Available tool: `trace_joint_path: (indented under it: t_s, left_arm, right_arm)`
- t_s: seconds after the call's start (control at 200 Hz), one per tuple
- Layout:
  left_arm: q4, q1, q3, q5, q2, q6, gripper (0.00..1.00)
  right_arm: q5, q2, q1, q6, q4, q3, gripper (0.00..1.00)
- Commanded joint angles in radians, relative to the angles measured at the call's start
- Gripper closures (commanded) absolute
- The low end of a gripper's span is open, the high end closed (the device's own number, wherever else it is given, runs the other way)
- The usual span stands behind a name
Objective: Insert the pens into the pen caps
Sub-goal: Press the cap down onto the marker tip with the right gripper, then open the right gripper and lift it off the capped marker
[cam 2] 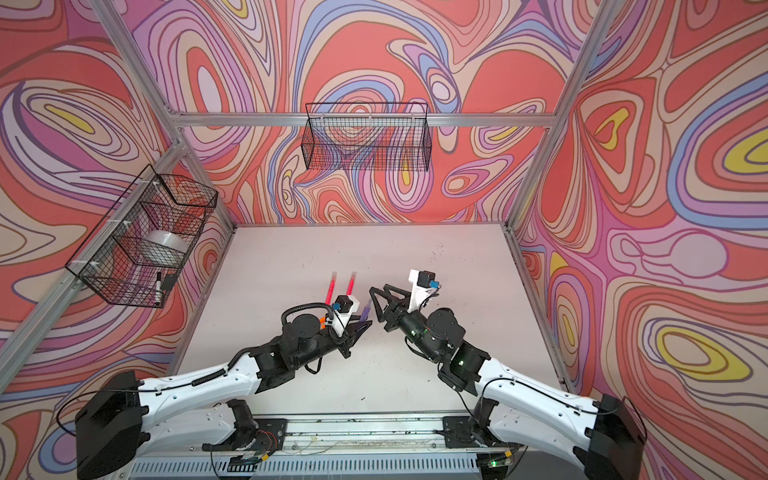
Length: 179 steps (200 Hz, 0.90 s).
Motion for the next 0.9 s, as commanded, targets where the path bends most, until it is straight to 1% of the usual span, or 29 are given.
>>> trace_joint_path:
  t_s: [0.0,0.345,0.486,0.546,0.651,0.721,0.806,0.891]
  left_arm:
    - [0.056,-0.005,-0.017,-0.015,-0.008,0.035,1.0]
    - [0.053,-0.009,-0.017,-0.012,-0.009,0.038,1.0]
    - [0.054,-0.01,-0.016,-0.014,-0.007,0.038,1.0]
    - [0.054,-0.012,-0.016,-0.015,-0.008,0.038,1.0]
    - [0.055,-0.011,-0.016,-0.016,-0.006,0.038,1.0]
    - [0.055,-0.011,-0.017,-0.017,-0.005,0.04,1.0]
    - [0.055,-0.011,-0.015,-0.02,-0.001,0.046,1.0]
    - [0.058,-0.011,-0.005,-0.037,0.009,0.053,1.0]
  right_arm:
    - [0.024,0.028,-0.007,-0.008,-0.057,0.035,0.51]
    - [-0.044,0.108,-0.008,-0.008,-0.039,0.081,0.57]
    - [-0.055,0.125,-0.009,-0.004,-0.039,0.092,0.65]
    - [-0.057,0.129,-0.009,-0.004,-0.043,0.094,0.7]
    - [-0.06,0.135,-0.008,-0.004,-0.049,0.1,0.76]
    - [-0.062,0.139,-0.009,-0.003,-0.058,0.106,0.82]
    - [-0.06,0.148,-0.009,0.006,-0.082,0.115,0.91]
    - [-0.07,0.165,-0.009,0.03,-0.104,0.12,0.97]
